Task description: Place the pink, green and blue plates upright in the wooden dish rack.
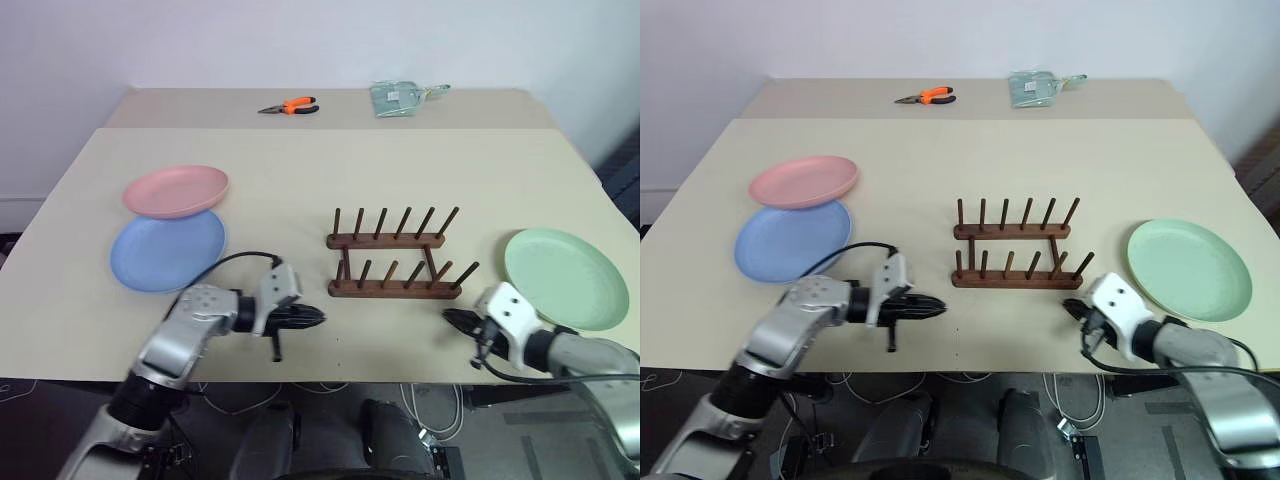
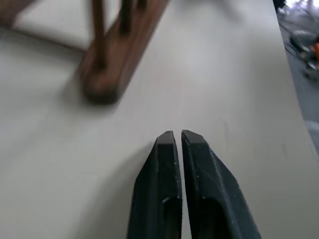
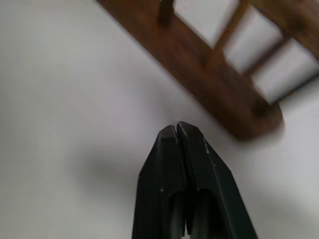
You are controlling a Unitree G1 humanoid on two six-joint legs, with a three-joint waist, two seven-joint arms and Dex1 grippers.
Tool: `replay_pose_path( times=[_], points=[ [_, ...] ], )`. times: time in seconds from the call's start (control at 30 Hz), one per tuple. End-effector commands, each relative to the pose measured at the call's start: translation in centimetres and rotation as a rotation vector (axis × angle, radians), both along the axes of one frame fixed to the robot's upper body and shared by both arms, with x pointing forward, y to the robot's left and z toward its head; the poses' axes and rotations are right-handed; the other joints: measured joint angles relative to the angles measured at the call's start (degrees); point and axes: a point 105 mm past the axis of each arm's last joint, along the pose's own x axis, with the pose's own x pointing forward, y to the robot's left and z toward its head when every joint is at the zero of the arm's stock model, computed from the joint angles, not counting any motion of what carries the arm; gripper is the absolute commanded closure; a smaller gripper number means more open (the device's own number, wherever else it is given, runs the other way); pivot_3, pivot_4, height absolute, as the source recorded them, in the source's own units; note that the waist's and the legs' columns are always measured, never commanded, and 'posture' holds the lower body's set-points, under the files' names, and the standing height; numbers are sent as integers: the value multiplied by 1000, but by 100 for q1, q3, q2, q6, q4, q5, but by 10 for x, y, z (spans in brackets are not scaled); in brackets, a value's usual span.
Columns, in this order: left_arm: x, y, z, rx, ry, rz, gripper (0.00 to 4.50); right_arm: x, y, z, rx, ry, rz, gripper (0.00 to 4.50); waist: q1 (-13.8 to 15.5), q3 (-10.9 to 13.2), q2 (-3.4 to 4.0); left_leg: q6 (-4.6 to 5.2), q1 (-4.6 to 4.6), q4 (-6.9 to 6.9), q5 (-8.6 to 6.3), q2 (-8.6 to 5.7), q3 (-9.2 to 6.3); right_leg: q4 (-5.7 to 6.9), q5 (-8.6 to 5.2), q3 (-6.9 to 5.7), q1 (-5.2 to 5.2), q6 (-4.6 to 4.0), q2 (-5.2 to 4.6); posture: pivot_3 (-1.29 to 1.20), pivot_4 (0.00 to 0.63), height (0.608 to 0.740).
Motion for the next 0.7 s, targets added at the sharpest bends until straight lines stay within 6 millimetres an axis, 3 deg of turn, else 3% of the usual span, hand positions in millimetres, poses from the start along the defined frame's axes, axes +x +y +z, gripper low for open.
replay_pose_path(
  times=[0.03, 0.23, 0.43, 0.53, 0.63, 0.7],
  points=[
    [21, -12, -2, 36, -89, 126, 4438, 22, -3, -6, -82, -67, -59, 4500, -32, -3, -4, 0, 4, -2, 0, -1, 1, 1, 0, 0, 1, 0, 2, 0, 150, 740],
    [58, -8, -9, 65, -136, 331, 4438, 60, 2, 4, -102, -171, -129, 4500, -35, -10, -6, -2, 18, 0, 2, 1, 2, 13, 3, 1, 7, -2, 6, 0, 150, 740],
    [74, 6, -8, 75, -164, 402, 4438, 74, 5, 15, -75, -204, -128, 4500, -43, -12, -5, -2, 17, -1, 2, 0, 1, 12, 14, 0, 6, 12, 7, 0, 150, 740],
    [78, 19, -8, 83, -173, 445, 4500, 70, 7, 19, -32, -189, -110, 3716, -53, -12, -4, -2, 20, -3, 2, 0, 1, 15, 15, 0, 5, 13, 9, 0, 150, 740],
    [71, 27, -4, 72, -180, 434, 4500, 62, 14, 27, -30, -209, -56, 2262, -87, -13, -3, -2, 20, -5, 2, 1, 1, 15, 15, 0, 4, 14, 10, 0, 150, 740],
    [65, 35, 9, 0, -163, 437, 4500, 57, 21, 36, -3, -223, -20, 1274, -139, -12, -1, -2, 22, -11, 2, 3, 1, 17, 15, 0, 1, 15, 11, 0, 150, 740]
  ],
)
